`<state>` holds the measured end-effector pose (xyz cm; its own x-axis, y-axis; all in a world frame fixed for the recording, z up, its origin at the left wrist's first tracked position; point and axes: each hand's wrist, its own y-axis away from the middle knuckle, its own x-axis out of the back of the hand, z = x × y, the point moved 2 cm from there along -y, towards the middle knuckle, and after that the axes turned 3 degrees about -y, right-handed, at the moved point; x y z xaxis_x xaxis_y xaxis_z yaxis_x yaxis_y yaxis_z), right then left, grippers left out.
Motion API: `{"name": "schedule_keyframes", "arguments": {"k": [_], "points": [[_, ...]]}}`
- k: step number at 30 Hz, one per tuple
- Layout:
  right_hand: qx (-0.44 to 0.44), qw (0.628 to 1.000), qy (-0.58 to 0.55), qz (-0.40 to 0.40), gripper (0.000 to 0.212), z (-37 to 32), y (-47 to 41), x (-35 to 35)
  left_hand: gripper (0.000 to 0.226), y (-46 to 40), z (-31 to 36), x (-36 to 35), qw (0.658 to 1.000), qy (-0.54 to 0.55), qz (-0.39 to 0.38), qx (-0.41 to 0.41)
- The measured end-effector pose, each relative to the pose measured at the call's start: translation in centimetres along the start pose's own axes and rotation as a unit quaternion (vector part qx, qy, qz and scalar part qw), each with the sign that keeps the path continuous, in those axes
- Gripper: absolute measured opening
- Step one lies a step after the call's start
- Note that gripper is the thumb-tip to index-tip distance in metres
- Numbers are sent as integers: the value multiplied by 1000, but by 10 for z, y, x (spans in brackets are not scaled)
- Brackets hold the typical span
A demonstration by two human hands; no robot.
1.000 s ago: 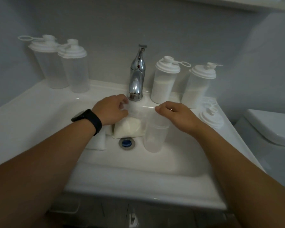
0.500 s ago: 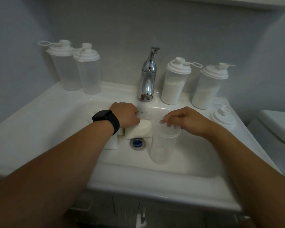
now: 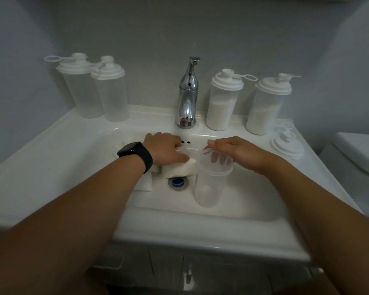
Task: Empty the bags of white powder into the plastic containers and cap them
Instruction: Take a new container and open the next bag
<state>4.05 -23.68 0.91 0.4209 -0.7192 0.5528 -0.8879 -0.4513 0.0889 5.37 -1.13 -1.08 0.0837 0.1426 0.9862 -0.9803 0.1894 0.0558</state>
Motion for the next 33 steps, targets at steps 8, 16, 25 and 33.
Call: {"name": "schedule_keyframes", "arguments": {"k": [8, 16, 25, 33], "points": [[-12, 1000, 9, 3, 43, 3, -2, 1, 34, 5, -2, 14, 979, 200, 30, -30], [13, 1000, -10, -10, 17, 2, 0, 4, 33, 7, -9, 22, 904, 422, 28, 61], [35, 999, -32, -16, 8, 1, -1, 5, 28, 9, -1, 23, 703, 696, 13, 143], [34, 999, -1, -36, 11, 1, -3, 5, 13, 13, 14, 18, 774, 617, -70, 126]]}}
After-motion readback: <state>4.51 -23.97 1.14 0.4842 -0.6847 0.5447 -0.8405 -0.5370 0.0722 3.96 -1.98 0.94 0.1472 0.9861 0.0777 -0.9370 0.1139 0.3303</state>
